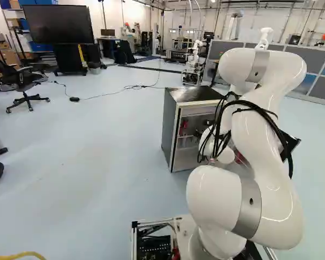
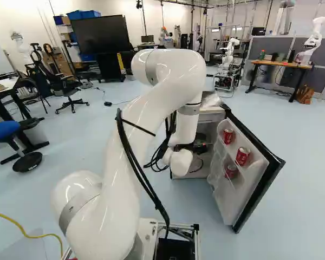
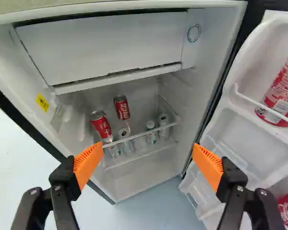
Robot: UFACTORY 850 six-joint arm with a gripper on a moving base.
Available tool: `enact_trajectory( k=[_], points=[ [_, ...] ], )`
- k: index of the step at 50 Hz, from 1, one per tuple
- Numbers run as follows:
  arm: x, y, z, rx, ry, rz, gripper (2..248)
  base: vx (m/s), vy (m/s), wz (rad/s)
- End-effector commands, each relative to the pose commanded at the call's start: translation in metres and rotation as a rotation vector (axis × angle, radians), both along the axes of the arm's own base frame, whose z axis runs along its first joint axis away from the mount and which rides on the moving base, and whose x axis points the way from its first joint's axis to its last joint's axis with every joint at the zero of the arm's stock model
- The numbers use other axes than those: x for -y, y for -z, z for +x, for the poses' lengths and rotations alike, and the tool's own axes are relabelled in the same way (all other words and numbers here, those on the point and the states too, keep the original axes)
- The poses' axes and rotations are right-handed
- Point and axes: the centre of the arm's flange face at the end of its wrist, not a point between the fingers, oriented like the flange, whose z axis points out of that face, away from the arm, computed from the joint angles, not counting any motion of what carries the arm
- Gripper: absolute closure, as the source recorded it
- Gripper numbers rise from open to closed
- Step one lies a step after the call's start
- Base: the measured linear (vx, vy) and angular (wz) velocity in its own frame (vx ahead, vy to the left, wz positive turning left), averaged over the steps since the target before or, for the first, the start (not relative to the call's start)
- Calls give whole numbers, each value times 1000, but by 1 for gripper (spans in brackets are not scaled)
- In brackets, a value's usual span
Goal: Grab a drink from the fridge
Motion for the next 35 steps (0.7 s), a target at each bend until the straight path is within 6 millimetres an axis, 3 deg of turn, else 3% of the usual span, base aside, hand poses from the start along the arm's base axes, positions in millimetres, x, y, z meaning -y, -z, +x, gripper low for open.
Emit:
enact_trajectory(
  k=[20, 35],
  points=[
    [13, 0, -1, 47, -130, 14, 3, 0, 0, 0],
    [34, 6, 16, 77, -129, -7, 3, 0, 0, 0]
  ],
)
